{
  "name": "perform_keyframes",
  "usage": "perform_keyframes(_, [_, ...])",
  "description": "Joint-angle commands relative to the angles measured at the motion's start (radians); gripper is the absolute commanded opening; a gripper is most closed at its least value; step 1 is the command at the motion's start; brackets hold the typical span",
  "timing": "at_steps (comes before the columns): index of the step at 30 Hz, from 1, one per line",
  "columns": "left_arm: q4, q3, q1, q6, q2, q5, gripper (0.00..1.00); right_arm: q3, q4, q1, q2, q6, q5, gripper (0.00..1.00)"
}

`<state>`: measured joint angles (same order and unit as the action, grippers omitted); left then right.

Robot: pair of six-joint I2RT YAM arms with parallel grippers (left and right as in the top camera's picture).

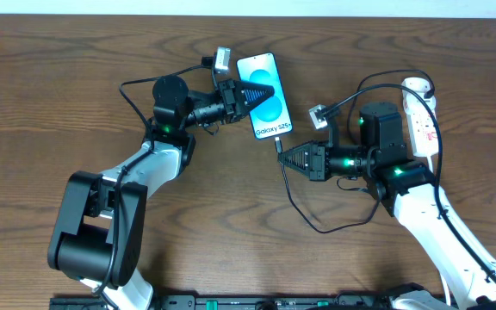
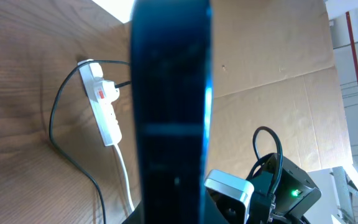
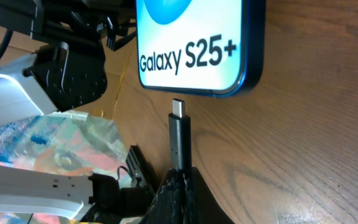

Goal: Plug charger to phone and switch on socket

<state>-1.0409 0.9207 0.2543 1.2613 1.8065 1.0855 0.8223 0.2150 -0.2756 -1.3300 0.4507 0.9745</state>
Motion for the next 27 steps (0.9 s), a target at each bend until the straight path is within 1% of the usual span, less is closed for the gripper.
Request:
perform_keyframes(1, [-0.016, 0.026, 0.0, 0.02, -0.015, -0.008, 0.07, -0.002, -0.015, -0.006, 0.015, 0.028, 0.027, 0.01])
perform_keyframes(9, [-0.017, 0.026, 0.0, 0.053, -0.015, -0.009, 0.07, -0.002, -0.021, -0.007, 0.015, 0.051, 0.027, 0.01])
perform_keyframes(14, [-0.053, 0.026, 0.0, 0.087, -0.015, -0.009, 0.07, -0.002, -0.025, -0.006, 0.015, 0.075, 0.027, 0.01])
perform_keyframes(22, [-0.071, 0.026, 0.0, 0.087, -0.015, 0.003, 0.07, -0.002, -0.025, -0.006, 0.015, 0.076, 0.034, 0.01])
perform_keyframes(27, [-0.071, 0.026, 0.0, 0.082, -0.015, 0.003, 0.07, -0.002, -0.025, -0.006, 0.015, 0.07, 0.076, 0.01])
